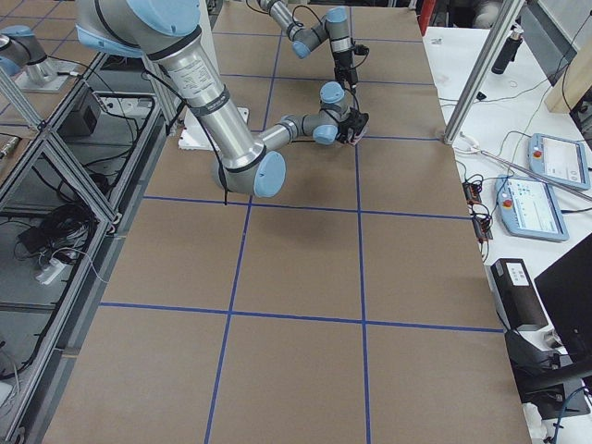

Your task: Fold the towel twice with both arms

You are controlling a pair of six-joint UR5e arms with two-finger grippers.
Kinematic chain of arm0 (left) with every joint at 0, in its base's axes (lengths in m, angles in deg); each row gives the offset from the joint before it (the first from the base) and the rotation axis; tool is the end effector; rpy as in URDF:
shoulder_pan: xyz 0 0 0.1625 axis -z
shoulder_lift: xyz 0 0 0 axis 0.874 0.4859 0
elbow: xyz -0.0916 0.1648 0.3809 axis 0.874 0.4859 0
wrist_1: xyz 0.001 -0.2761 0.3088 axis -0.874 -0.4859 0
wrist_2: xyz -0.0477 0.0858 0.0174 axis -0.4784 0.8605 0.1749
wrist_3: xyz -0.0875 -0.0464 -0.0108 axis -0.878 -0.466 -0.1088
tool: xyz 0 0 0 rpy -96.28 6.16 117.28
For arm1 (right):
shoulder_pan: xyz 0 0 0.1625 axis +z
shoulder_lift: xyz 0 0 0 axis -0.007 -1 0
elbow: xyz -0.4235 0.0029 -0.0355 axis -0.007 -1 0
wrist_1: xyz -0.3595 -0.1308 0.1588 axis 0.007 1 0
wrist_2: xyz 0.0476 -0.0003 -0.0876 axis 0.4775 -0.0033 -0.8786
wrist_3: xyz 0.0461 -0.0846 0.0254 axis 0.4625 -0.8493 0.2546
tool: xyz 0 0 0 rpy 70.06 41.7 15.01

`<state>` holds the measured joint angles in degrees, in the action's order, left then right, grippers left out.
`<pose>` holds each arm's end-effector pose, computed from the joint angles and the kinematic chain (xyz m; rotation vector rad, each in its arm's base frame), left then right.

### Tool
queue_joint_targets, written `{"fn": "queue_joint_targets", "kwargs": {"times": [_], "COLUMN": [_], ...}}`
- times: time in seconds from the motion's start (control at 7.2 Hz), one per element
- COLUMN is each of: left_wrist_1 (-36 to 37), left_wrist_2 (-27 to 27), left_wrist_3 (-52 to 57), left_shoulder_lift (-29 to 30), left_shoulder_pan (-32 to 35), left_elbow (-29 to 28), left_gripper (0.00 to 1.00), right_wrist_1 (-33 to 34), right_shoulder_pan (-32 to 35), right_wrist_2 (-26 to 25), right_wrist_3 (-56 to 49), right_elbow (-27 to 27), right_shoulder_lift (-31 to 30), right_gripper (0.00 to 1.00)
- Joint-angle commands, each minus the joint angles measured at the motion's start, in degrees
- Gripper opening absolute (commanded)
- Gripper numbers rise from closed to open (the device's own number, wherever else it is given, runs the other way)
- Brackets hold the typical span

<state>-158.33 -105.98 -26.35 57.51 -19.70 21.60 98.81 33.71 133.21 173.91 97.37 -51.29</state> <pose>0.4577 -0.5280 0.2901 -0.0180 1.2273 -0.5523 -0.5939 -0.5271 0.2718 0.0065 -1.1802 0.6470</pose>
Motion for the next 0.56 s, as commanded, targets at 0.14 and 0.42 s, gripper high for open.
{"fn": "queue_joint_targets", "kwargs": {"times": [0.14,0.42], "left_wrist_1": [0.0,0.1], "left_wrist_2": [0.0,0.0], "left_wrist_3": [0.0,0.0], "left_shoulder_lift": [-0.1,-0.1], "left_shoulder_pan": [0.0,0.0], "left_elbow": [0.0,0.1], "left_gripper": [1.00,1.00], "right_wrist_1": [0.0,0.0], "right_shoulder_pan": [0.0,0.0], "right_wrist_2": [0.0,0.0], "right_wrist_3": [0.1,0.1], "right_elbow": [-0.2,-0.2], "right_shoulder_lift": [0.4,0.5], "right_gripper": [0.50,0.21]}}
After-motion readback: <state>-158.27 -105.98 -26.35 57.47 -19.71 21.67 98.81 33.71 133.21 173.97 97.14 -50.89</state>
